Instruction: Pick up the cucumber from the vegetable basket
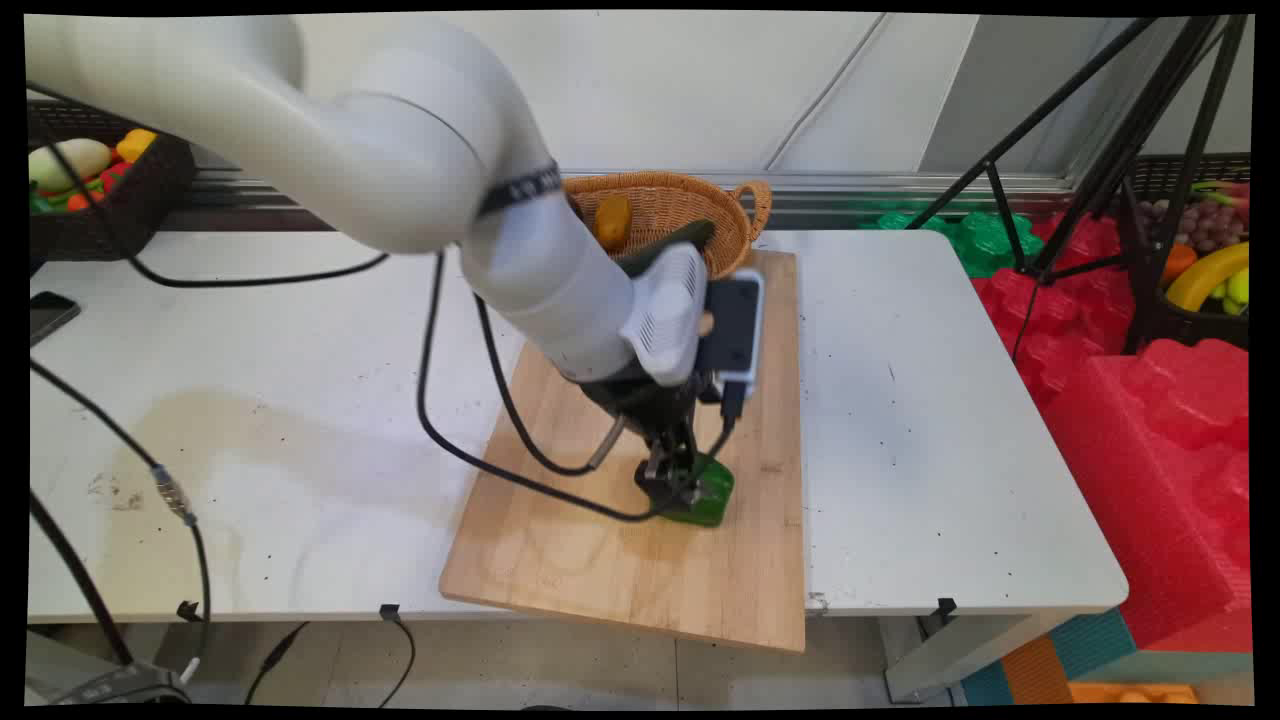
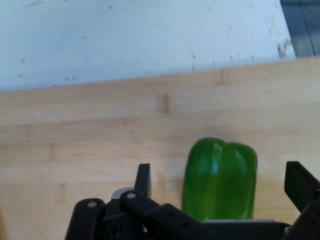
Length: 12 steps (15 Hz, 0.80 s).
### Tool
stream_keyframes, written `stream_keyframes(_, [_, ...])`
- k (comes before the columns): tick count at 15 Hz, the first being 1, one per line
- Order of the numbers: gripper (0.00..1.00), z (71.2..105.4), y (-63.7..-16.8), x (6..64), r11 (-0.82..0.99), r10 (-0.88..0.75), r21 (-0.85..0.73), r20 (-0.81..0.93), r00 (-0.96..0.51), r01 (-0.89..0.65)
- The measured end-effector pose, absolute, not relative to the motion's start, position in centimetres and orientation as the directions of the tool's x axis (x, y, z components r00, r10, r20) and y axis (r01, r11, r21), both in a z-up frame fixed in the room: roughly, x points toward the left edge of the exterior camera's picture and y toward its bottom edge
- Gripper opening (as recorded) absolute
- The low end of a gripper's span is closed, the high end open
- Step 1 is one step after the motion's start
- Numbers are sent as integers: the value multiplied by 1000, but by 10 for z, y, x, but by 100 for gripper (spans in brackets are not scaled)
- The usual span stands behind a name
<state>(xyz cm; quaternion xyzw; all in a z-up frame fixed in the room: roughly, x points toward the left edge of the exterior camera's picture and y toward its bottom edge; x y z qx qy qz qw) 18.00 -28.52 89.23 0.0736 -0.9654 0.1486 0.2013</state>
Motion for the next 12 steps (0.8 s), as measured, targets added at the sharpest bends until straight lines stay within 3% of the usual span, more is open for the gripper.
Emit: stream_keyframes(12, [100, 974, -276, 267, 788, -289, -281, 617, -732, -547])
